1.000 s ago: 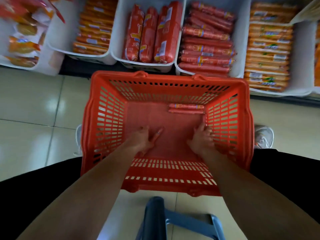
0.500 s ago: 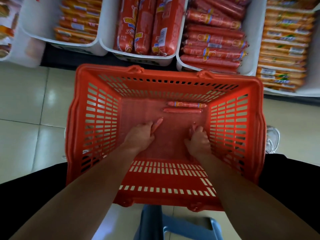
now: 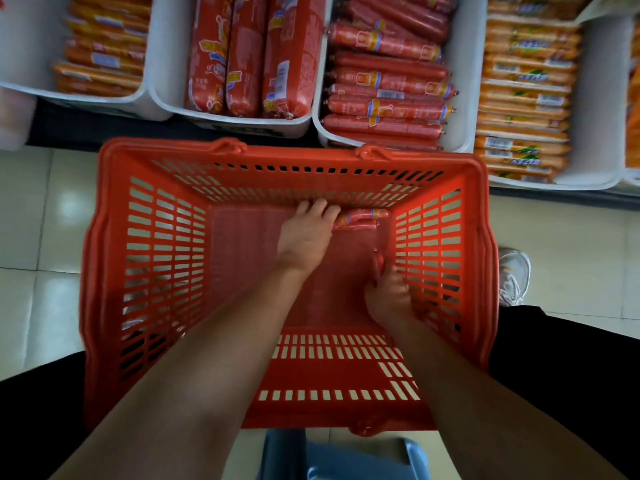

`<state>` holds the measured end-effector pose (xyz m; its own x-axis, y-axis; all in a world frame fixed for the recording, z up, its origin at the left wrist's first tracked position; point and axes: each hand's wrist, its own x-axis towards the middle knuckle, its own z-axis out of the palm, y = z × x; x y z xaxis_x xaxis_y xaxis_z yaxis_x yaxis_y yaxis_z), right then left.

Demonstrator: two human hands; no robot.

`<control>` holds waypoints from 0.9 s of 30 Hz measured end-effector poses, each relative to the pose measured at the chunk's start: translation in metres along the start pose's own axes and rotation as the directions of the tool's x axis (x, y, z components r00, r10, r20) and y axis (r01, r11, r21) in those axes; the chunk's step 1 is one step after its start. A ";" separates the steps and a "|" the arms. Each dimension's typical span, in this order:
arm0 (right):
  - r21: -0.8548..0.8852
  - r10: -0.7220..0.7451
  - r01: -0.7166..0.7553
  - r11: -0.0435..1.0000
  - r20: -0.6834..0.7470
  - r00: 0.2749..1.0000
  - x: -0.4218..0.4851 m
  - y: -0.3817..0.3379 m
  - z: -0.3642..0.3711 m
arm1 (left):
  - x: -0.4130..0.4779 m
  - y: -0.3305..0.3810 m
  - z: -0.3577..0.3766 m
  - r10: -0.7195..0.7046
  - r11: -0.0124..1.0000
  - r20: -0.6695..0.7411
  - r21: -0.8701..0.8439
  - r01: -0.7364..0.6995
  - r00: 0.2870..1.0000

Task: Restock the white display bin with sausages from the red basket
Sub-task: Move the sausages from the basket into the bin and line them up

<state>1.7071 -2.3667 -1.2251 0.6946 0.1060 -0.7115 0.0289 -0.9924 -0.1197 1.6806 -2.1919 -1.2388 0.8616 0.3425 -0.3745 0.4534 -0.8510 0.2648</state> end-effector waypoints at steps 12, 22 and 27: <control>0.118 0.000 -0.022 0.993 0.183 0.983 -0.006 0.005 -0.005 | -0.030 -0.006 0.016 -0.206 0.979 0.283 0.062 0.197 0.937; 0.036 -0.248 0.248 0.968 0.261 0.933 -0.060 -0.027 -0.062 | -0.100 -0.026 -0.070 -0.306 0.912 0.448 -0.115 0.393 0.840; 0.015 -0.461 0.472 0.881 0.251 0.851 -0.097 -0.046 -0.128 | -0.133 -0.030 -0.148 -0.292 0.929 0.359 -0.113 0.352 0.887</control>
<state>1.7301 -2.3391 -1.0620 0.3978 0.5631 -0.7243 0.3430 -0.8235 -0.4519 1.5863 -2.1525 -1.0656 0.5497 0.4088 -0.7285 0.7501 -0.6253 0.2151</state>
